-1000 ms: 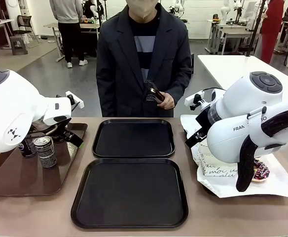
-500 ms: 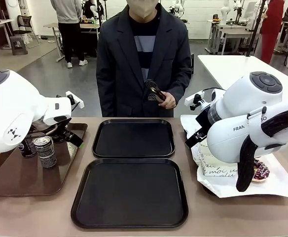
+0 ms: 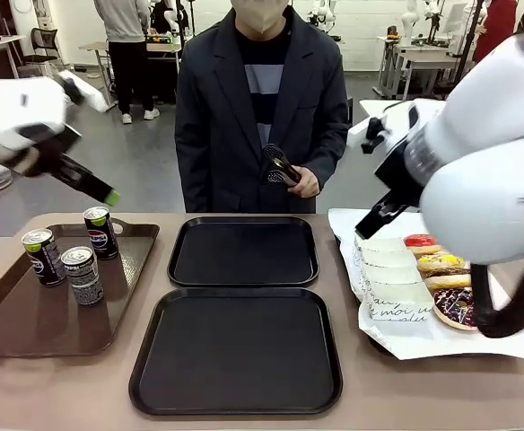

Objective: Set up donuts and drinks on trays.
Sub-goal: Pick up one Pepsi coke and place it on the Flat Tray.

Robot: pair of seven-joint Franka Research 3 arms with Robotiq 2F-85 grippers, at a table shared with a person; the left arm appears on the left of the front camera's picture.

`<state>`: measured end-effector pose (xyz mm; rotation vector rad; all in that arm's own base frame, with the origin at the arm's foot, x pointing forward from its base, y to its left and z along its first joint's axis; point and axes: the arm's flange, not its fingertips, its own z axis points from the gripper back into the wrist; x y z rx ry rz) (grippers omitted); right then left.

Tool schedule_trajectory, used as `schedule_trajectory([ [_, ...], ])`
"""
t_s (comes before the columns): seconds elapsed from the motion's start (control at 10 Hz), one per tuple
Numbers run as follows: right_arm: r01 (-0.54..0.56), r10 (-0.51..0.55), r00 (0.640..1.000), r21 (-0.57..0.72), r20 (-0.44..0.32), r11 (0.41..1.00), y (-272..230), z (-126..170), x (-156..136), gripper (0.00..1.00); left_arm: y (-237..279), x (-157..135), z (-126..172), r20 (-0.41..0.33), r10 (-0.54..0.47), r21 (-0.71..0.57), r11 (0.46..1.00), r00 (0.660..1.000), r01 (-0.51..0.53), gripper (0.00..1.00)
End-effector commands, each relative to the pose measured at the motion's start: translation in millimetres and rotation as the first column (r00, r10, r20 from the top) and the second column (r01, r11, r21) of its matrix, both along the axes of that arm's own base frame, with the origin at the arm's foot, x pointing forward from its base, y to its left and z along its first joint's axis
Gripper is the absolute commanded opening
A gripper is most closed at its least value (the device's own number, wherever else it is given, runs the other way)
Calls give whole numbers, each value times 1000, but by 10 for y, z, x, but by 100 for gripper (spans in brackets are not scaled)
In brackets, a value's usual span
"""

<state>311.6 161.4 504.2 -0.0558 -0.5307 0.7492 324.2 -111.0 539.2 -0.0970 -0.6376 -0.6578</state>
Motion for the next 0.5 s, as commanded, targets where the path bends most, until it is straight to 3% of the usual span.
schedule_trajectory([
  [0.0, 33, -35, 982, -9, -186, 999, -504, -544, -1145, 100, 484, -963, -595, -199, -4, -11, 1000, 980, 2, 100],
  [0.1, 14, -15, 959, -7, -284, 1000, -566, -656, -1243, 100, 546, -1015, -679, -236, -5, -21, 1000, 972, 0, 100],
  [0.2, 34, -28, 948, 13, -317, 999, -658, -765, -1134, 100, 531, -937, -835, -269, 11, -38, 999, 963, -22, 100],
  [0.3, 62, -67, 954, -25, -294, 998, -676, -860, -911, 100, 457, -744, -981, -258, 22, 33, 999, 966, -14, 100],
  [0.4, 14, -24, 962, -36, -273, 999, -242, 107, -679, 100, 380, -523, 39, -259, -5, -24, 1000, 966, -1, 100],
])
